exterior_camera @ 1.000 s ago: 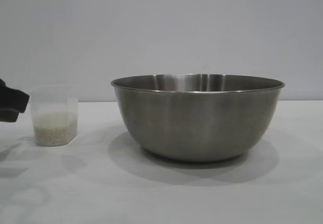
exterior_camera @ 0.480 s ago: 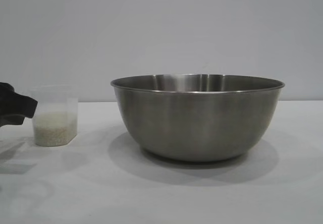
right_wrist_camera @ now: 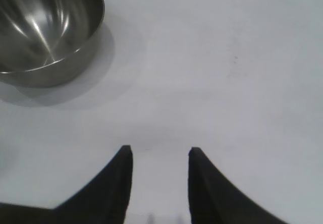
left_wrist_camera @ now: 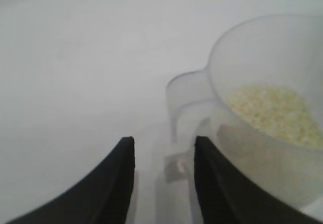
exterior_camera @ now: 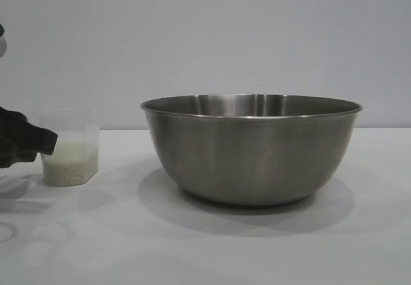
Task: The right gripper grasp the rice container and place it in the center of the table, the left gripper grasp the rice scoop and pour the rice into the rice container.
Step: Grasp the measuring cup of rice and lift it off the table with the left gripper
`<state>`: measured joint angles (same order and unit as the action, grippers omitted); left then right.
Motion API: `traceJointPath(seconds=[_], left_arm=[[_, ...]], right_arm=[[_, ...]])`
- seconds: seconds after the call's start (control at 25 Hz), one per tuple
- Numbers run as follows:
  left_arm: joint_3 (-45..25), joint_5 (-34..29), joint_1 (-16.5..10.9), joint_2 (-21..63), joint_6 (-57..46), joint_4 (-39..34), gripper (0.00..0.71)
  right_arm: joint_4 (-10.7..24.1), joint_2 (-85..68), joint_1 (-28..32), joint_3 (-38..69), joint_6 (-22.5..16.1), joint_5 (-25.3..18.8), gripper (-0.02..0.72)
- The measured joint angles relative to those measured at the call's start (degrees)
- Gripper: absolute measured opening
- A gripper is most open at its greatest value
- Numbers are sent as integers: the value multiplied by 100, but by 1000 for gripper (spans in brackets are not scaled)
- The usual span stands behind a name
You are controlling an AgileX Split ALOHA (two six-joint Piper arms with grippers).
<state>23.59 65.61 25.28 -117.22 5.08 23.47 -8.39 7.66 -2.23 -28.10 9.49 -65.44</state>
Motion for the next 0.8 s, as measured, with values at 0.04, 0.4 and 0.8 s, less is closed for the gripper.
traceJointPath(seconds=[0.04,0.4,0.8], left_arm=[[25,0,-41,0,0,0,271],[121,0,-231,0,8,-338,271],[446,0,-231,-21,8,-561,114]], right_arm=[[0,0,0,0,0,0,260],[0,0,0,0,0,0,260],[0,0,0,0,0,0,260]])
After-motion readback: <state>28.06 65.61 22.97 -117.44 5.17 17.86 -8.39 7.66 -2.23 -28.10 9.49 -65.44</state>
